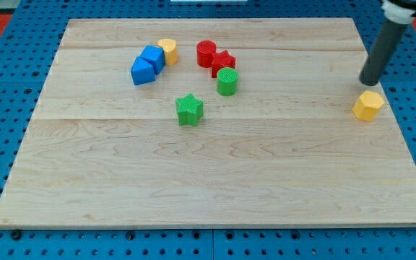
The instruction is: Move the yellow hexagon to the center of the board
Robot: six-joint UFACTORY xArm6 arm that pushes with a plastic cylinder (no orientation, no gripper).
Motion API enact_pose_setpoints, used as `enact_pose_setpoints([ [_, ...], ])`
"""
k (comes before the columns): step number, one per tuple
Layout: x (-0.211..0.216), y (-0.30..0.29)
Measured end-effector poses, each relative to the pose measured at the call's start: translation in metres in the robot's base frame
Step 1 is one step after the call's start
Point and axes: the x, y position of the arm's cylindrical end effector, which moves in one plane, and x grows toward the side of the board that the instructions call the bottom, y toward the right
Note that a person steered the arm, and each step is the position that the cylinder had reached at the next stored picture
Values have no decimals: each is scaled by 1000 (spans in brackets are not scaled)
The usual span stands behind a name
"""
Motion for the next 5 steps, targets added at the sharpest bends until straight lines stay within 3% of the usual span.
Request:
enact_pose_setpoints([
  [2,76,5],
  [4,72,-108],
  [5,49,-71],
])
